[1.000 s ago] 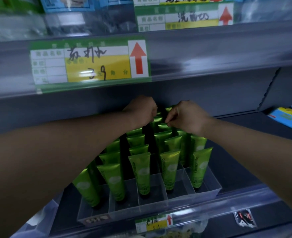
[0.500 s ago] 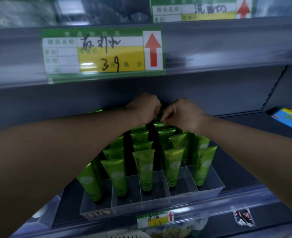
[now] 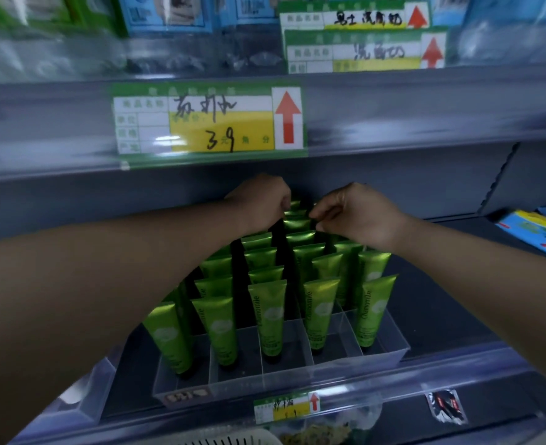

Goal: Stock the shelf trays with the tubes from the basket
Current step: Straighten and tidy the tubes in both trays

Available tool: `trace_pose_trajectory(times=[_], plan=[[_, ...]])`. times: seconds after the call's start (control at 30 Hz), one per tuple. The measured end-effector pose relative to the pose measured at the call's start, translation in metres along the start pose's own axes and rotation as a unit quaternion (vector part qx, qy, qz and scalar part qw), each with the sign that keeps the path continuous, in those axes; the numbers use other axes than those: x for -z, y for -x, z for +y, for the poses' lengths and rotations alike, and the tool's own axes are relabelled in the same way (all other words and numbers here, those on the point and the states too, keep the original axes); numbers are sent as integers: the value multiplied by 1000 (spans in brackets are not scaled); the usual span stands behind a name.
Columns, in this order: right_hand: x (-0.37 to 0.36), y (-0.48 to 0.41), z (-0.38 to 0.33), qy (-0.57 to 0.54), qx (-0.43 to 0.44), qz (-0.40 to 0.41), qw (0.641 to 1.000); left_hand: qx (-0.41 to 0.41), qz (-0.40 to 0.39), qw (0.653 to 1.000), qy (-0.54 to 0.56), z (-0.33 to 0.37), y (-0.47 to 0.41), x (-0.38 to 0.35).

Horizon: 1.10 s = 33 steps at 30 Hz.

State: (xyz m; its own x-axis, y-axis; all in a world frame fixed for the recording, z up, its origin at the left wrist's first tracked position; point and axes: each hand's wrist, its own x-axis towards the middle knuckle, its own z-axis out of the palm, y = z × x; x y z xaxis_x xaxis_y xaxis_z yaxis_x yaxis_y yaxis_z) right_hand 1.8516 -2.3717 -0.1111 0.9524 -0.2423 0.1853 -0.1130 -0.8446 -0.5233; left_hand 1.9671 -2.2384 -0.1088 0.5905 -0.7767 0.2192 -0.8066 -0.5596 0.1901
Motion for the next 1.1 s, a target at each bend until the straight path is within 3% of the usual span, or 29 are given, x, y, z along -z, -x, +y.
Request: trace_pose_trajectory(times=[0.23,0.47,0.8,1.1], plan=[[18,26,7,-11,-6,14,1000,-19,18,998,51,14,24,12],[2,44,14,-15,1,-12,1000,-17,-19,999,48,29,40,0],[-10,48,8,74,51,-29,996,-23,-39,999,17,37,38,-8],[-11,47,-1,26,15,-34,999,-26,-28,999,16,35,38,-9]])
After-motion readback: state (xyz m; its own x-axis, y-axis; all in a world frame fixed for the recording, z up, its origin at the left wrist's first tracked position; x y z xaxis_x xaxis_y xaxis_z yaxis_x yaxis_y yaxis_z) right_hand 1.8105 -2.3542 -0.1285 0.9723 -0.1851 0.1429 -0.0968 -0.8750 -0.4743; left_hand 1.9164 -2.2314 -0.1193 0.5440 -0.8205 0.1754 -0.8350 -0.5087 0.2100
